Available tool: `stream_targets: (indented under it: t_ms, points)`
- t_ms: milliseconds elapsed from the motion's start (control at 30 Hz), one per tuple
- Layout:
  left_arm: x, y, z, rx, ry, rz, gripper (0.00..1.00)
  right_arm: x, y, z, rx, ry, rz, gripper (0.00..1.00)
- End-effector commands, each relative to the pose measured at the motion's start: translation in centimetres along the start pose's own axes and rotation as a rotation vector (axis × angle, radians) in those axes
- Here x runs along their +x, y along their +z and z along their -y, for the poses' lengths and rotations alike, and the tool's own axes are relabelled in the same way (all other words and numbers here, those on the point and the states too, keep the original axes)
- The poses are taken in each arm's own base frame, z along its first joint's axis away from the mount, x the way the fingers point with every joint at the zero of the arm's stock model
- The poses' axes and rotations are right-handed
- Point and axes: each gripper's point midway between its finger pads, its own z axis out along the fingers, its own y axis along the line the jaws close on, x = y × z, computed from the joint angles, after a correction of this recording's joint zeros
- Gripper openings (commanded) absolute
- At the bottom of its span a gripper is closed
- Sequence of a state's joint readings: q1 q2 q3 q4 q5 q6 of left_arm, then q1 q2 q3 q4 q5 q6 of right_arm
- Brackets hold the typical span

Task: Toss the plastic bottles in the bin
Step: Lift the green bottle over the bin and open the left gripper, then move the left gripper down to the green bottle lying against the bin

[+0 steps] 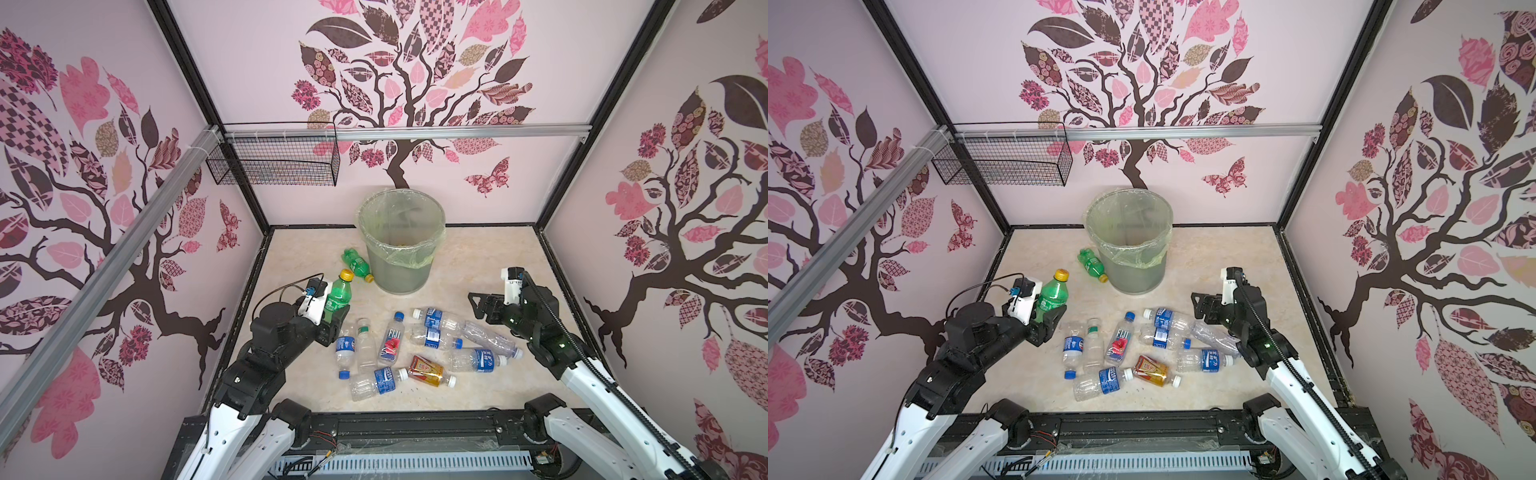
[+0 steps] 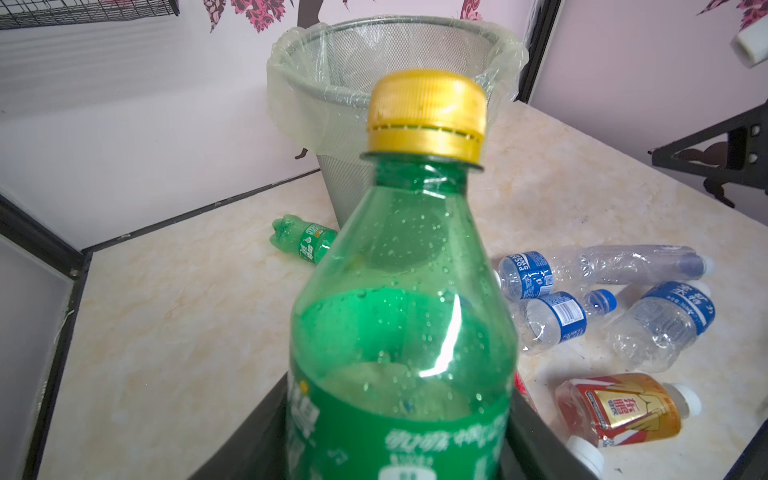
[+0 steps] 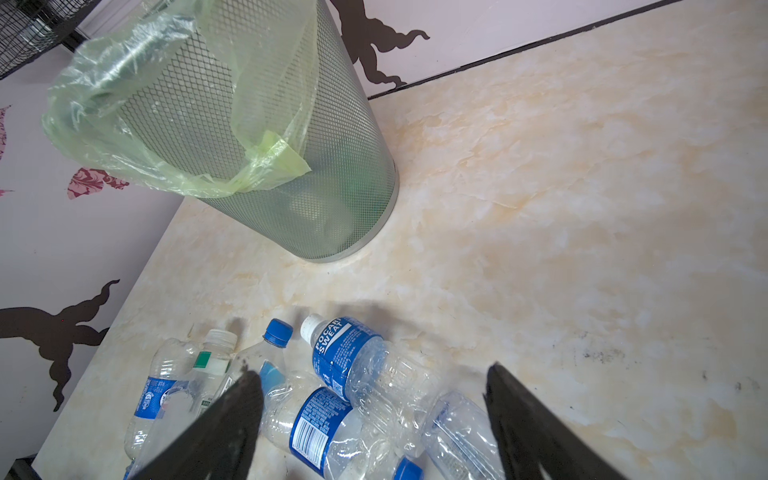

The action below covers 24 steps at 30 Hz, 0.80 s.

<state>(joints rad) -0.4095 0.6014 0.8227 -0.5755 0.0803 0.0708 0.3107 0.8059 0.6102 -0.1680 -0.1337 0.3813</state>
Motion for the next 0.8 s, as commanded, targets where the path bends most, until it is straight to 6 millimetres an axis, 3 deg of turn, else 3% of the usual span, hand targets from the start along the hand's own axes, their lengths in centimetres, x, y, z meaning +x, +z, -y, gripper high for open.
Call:
stream_targets:
  t_ms: [0,133,233,300,367,467,533,767]
  points:
    - [-4.8,0.8,0.3,0.034,-0.032,0.127,0.63,-0.4,0.0,-0.1,0.001,-0.01,0.005,0.86]
    - [-12.7,3.7,0.2,0.072,-0.006,0.184,0.62,-0.3,0.0,-0.1,0.004,-0.023,-0.012,0.86]
    - [-18.1,8.3,-0.7,0.065,-0.016,0.183,0.62,-0.2,0.0,-0.1,0.004,-0.021,-0.019,0.86]
    - [-21.1,11.6,-0.9,0.081,-0.028,0.183,0.72,-0.1,0.0,-0.1,0.004,-0.018,-0.025,0.86]
    - [-22.8,14.2,-1.3,0.068,-0.052,0.165,0.84,0.1,-0.1,0.0,0.005,-0.015,-0.03,0.86]
    - [-23.3,16.3,-2.7,0.008,-0.1,0.139,0.92,0.1,-0.5,0.1,0.013,-0.019,-0.027,0.87]
    - [-22.6,16.3,-3.9,-0.06,-0.13,0.138,0.98,-0.1,-0.8,0.1,0.02,-0.026,-0.019,0.87]
    - [-17.8,11.4,-7.1,-0.158,-0.217,0.126,0.98,-0.1,-0.5,-0.1,0.009,-0.027,-0.025,0.88]
